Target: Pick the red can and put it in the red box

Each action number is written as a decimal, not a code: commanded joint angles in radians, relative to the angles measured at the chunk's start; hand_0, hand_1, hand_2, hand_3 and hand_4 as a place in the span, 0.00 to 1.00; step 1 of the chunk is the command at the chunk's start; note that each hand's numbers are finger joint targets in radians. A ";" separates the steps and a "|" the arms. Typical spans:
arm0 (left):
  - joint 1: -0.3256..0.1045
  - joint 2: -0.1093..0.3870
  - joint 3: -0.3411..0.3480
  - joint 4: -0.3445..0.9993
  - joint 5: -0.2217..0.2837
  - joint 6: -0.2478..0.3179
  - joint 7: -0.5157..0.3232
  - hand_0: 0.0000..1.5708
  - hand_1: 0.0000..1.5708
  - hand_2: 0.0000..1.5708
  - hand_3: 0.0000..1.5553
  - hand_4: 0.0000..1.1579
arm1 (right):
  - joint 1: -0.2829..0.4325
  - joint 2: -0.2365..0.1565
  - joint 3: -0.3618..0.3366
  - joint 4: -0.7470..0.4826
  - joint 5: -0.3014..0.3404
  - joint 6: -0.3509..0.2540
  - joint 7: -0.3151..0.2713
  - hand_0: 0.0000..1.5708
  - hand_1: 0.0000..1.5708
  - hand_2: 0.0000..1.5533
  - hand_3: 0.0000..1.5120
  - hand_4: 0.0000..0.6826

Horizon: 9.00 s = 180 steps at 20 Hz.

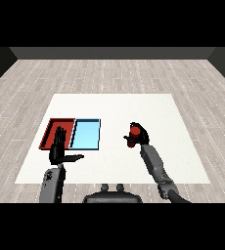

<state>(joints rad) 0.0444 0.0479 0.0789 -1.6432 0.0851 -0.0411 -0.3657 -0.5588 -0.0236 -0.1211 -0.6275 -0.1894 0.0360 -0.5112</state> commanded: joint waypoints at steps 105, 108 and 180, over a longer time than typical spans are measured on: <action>-0.411 -0.046 -0.601 0.337 0.070 0.552 0.143 1.00 1.00 0.99 0.96 0.97 | 0.056 0.023 0.643 -0.754 -0.203 -0.418 0.176 0.80 0.80 0.81 0.79 0.00; -0.492 -0.046 -0.636 0.356 0.090 0.616 0.187 1.00 1.00 1.00 0.96 0.98 | 0.088 0.023 0.652 -0.770 -0.148 -0.418 0.147 0.00 0.00 0.00 0.00 0.00; -0.762 0.393 -0.057 1.524 -0.199 0.484 0.275 0.51 0.51 0.48 0.00 0.61 | 0.545 -0.189 0.148 -0.872 -0.054 -0.123 -0.067 0.00 0.00 0.00 0.00 0.00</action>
<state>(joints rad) -0.6949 0.4560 0.0112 -0.2197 -0.1063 0.4434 -0.1111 -0.0366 -0.2152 0.0272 -1.5051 -0.2470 -0.1062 -0.5335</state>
